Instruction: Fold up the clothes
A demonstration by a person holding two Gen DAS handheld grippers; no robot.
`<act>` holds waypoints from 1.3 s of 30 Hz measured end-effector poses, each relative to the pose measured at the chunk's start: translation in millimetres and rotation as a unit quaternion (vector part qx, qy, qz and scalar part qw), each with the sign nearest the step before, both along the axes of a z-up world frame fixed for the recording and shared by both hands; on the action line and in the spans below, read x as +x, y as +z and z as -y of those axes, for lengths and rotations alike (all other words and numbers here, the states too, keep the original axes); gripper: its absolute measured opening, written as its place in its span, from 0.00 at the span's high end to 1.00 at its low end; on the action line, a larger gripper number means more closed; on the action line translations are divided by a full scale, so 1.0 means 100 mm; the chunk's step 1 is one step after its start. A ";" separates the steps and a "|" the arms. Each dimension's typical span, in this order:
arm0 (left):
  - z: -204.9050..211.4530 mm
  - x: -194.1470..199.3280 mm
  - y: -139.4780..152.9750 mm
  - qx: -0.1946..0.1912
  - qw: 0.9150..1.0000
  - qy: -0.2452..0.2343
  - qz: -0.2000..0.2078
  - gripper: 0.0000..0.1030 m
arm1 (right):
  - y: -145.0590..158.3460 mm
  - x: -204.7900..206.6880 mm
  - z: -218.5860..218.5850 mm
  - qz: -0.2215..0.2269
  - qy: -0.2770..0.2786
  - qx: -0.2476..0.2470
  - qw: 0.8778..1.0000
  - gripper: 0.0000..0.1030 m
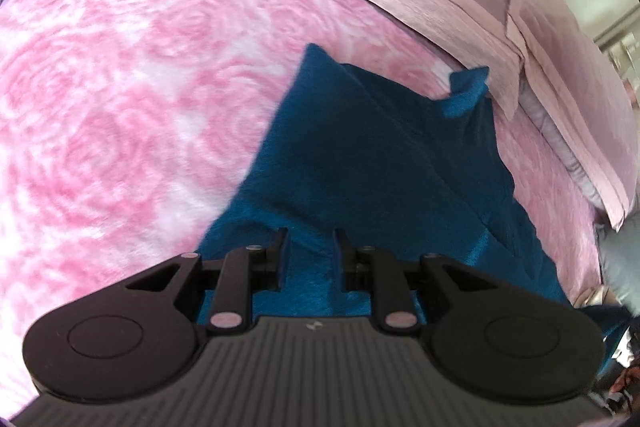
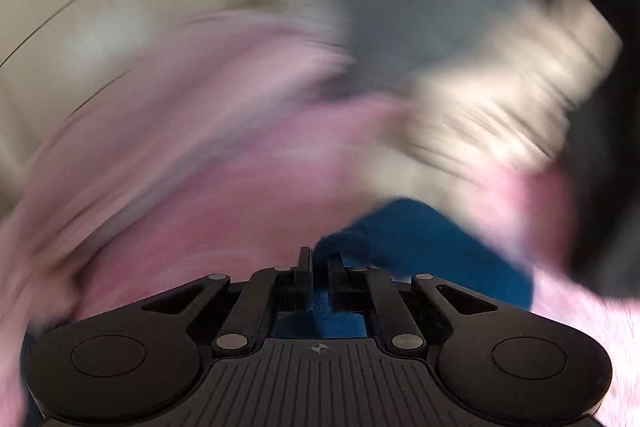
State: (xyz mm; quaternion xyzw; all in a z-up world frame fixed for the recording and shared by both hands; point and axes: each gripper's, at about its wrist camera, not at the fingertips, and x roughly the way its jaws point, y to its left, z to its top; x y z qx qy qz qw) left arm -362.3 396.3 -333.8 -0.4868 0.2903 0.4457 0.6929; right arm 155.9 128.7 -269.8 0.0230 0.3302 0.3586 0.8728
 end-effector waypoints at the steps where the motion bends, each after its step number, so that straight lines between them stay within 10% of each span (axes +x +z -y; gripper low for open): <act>1: 0.02 -0.05 0.00 -0.003 1.000 0.006 0.003 0.84 | 0.15 -0.33 -0.20 0.032 0.055 -0.005 0.998 0.95; 3: 0.06 -0.14 0.00 -0.007 1.000 0.016 0.009 0.84 | 0.38 -1.18 -0.57 0.105 0.184 -0.024 0.977 0.95; 6: 0.13 -0.23 -0.02 -0.017 0.999 0.028 0.014 0.84 | 0.30 -2.45 -0.94 0.177 0.384 -0.101 0.901 0.92; 9: 0.19 -0.30 -0.05 -0.027 0.999 0.034 0.019 0.84 | -0.11 -3.21 -1.00 0.188 0.460 -0.174 0.850 0.31; 10: 0.22 -0.31 -0.06 -0.028 0.999 0.033 0.021 0.84 | -0.23 -3.31 -0.97 0.180 0.470 -0.187 0.844 0.31; 18: 0.30 -0.02 -0.20 -0.014 0.999 -0.023 0.039 0.74 | -0.76 -2.53 -0.61 0.091 0.396 -0.294 0.865 0.31; 28: -0.03 0.35 -0.55 -0.094 0.980 0.072 0.157 0.63 | -0.91 -1.38 -0.34 0.040 0.233 -0.307 0.922 0.31; 29: -0.05 0.34 -0.58 -0.103 0.977 0.088 0.167 0.67 | -0.91 -1.34 -0.35 0.033 0.230 -0.301 0.925 0.31; 30: -0.07 0.34 -0.57 -0.100 0.977 0.088 0.169 0.91 | -0.92 -1.32 -0.37 0.031 0.229 -0.298 0.926 0.31; 32: -0.11 0.35 -0.56 -0.094 0.977 0.085 0.172 0.98 | -0.92 -1.33 -0.39 0.036 0.233 -0.298 0.925 0.31; 39: -0.09 0.38 0.39 0.153 0.984 -0.064 0.058 0.98 | -0.89 -1.39 -0.28 0.062 0.253 -0.293 0.920 0.31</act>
